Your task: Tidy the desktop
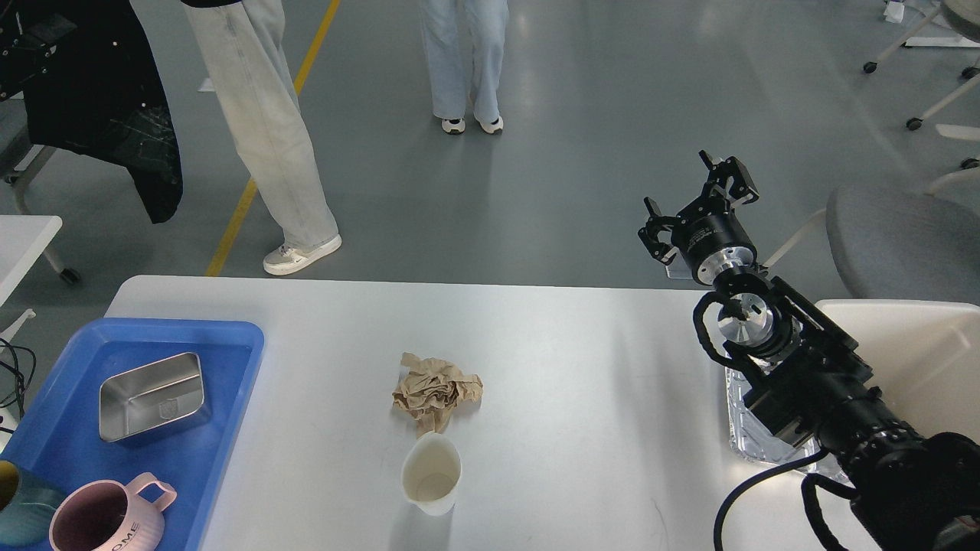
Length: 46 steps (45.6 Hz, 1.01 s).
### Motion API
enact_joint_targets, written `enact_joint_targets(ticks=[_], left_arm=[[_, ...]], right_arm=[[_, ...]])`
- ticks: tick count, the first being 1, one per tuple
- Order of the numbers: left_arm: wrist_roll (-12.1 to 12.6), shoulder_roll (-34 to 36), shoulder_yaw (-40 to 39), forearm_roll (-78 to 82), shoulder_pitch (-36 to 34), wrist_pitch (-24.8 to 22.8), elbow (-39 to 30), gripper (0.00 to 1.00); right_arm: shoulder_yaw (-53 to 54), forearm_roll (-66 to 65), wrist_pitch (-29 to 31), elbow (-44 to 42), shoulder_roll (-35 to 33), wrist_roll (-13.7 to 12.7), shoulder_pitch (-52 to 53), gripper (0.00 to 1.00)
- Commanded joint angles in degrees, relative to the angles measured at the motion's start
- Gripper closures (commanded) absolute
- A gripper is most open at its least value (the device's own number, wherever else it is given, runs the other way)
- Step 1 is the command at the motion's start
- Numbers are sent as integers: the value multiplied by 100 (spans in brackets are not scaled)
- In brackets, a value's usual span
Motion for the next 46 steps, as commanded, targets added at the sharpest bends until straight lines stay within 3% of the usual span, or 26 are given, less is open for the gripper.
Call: enact_joint_targets(ticks=[1,4,10,14,23,35,46], left_arm=[[25,-149,25,-535,130,18,78,4],[16,-333,-37,-676,201,246,227,4],[-54,-693,-55,-1396,192,1134,666,4],[-116,-983,-168,-2081,166,1389,965,4],[-72,-2020,-573,-2812,113,1363,1818,4],[-37,-2504,-1302,-2838,183,1337,1897,4],[42,-2909,-1399,-2996,245,1346,1941,4]], right_arm=[[0,0,-43,2,-228,-3,17,0],[0,0,-52,2,-360,-3,26,0],[0,9,-52,-7,-606,-21,43,0],[0,9,-61,-16,-694,-30,43,0],[-26,9,-113,-25,-790,-39,26,0],[-79,123,-140,-33,-1089,-47,-27,0],[-35,123,-149,-33,-1212,-12,-106,0]])
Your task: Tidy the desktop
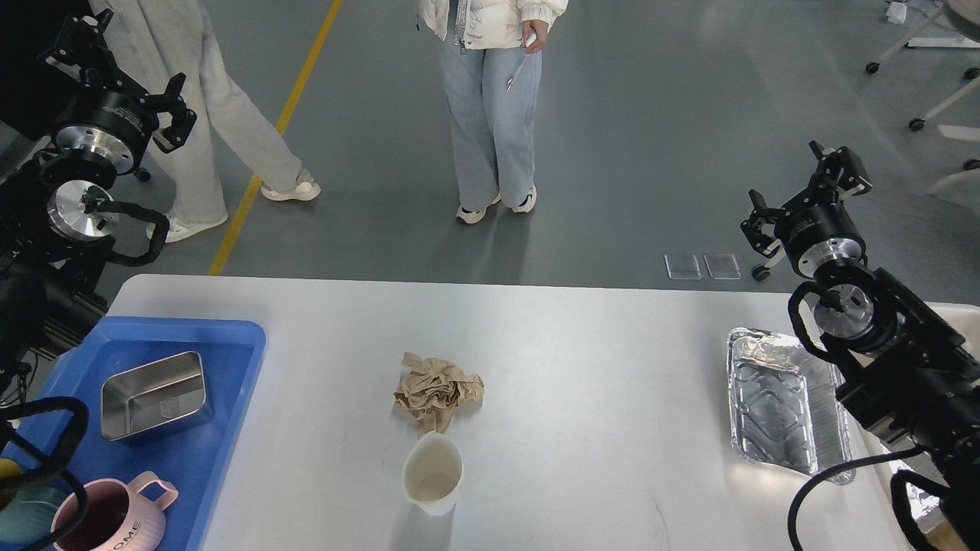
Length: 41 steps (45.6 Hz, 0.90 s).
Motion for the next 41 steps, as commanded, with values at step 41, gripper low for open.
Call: enact_joint_targets(ticks=[41], left_arm=[[12,-809,-21,-203,588,-65,4,2]], right_arm=[[135,-22,382,61,-477,80,-464,0]])
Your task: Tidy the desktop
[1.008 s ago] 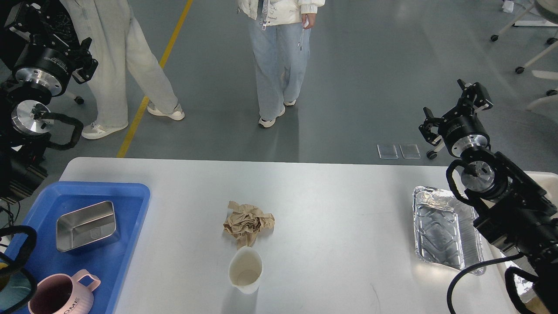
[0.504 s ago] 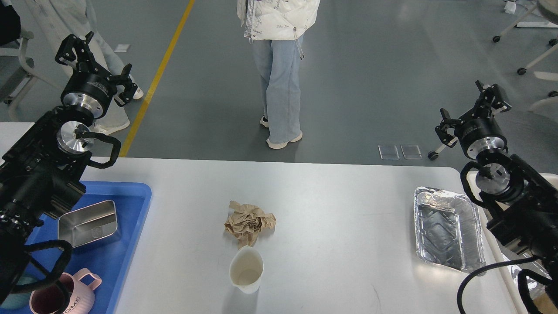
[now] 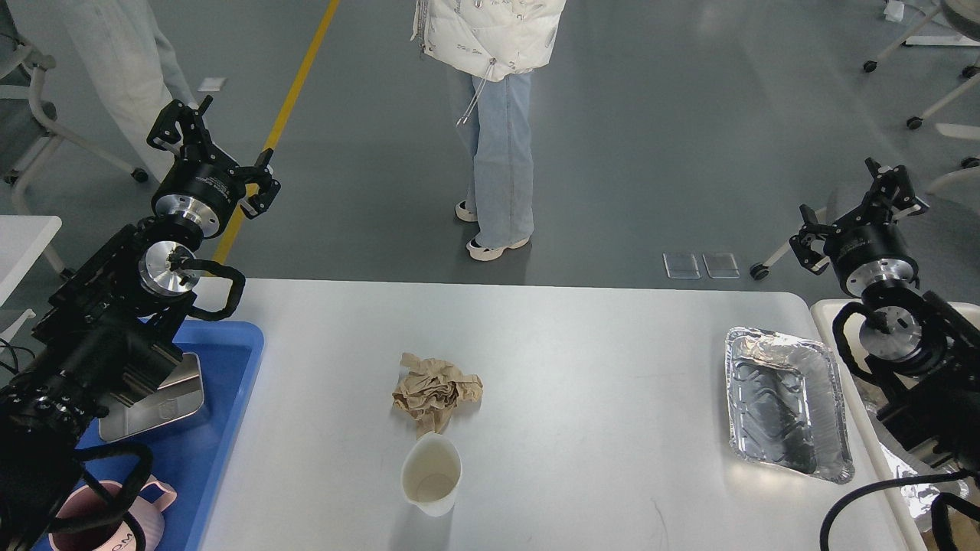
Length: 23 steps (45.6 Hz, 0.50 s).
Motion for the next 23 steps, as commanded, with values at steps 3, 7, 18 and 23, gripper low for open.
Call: enact_joint_targets(ticks=[3,7,18,23], left_arm=[[1,8,-8,-1,0,-7,-1,2],[-8,8,-8,-1,0,-16,-1,2],[-8,8,-25,-10,0,-77,-18,2],[-17,17,-26,-27,-9,-165,-27,2]], right_arm=[[-122,-42,292,90,-149,-141,-100,0],[-341,-95,406,388,-465,-379,-170,0],[-1773,-104,521,1109,-1405,-476,-241,0],[-2248,-113,609,1662,-2072,-476,-346,0]])
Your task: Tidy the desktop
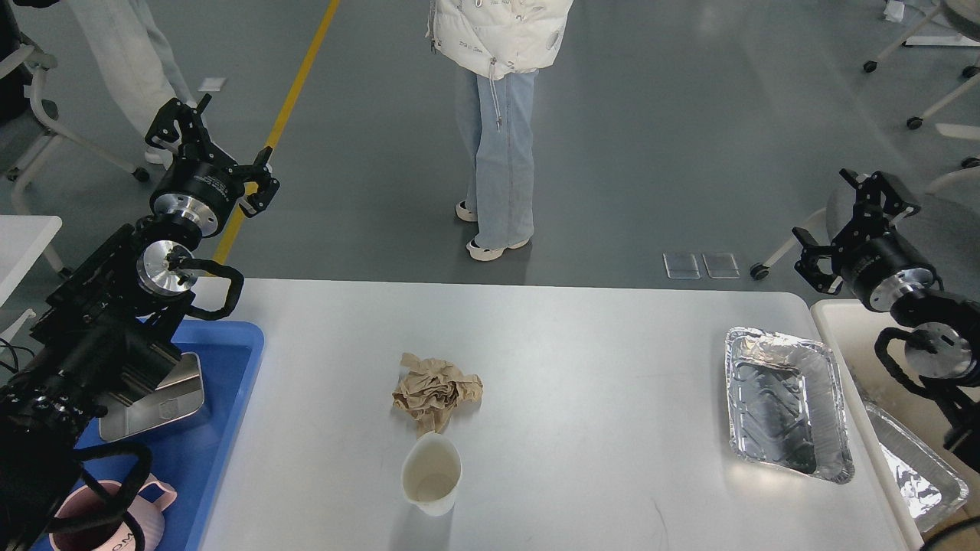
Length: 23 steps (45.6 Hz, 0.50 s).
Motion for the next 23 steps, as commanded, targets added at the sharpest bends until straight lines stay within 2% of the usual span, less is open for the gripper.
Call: enact_joint_targets(ticks=[1,23], left_arm=[[2,8,-3,-35,-8,-74,-4,2],[11,8,-65,-97,-52,-259,-31,2]], right_arm=[[-515,-30,75,584,-740,-13,-106,0],[-920,-1725,154,2808,-3307,-66,-1160,0]])
